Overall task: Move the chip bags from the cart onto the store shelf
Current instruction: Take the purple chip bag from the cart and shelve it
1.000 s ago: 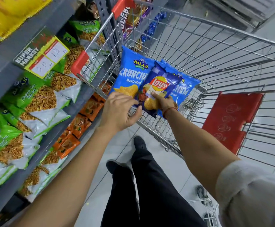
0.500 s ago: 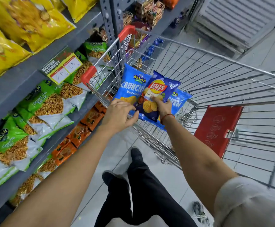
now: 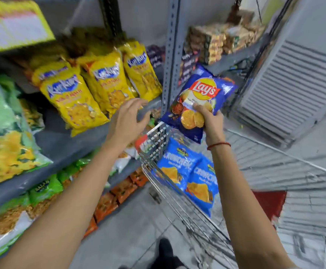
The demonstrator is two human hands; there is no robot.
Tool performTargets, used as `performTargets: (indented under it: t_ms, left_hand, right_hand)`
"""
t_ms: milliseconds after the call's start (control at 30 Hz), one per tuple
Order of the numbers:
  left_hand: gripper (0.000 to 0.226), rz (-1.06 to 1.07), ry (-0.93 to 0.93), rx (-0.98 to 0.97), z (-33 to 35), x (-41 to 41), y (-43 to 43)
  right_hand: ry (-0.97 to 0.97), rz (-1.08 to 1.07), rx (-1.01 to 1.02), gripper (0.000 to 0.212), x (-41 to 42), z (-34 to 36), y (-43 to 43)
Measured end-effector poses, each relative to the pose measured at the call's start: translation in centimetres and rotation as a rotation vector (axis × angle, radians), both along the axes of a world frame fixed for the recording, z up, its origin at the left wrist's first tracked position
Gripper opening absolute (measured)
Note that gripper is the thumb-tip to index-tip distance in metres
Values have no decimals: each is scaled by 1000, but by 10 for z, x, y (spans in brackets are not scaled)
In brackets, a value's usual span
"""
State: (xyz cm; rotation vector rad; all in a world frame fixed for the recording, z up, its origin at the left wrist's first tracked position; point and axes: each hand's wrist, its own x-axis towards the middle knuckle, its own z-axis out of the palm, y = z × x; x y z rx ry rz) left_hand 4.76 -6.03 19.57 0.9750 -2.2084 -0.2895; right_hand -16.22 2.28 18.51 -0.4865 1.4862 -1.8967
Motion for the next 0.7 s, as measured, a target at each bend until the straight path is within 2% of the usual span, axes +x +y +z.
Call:
performTargets:
  t_ms: [167,233,400,500,700]
  left_hand:
    - [33,171,146,-260,110,72,-7]
    - [32,227,170,-372,147,108,-4]
    - [29,437,168,-583,207,208,14]
    - [32,594,141,-618,224,270,22]
    - [44,894,3,-579,229,384,44]
  right_hand:
    - [102,183,-258,33,62,116,-33]
    - [127,258,-363,23,95,158,-41]
    - [154,444,-559,18,182,233,-60]
    - [140,528,-615,37,237,263,-69]
    - [152,731,-707,28,352,297,-90]
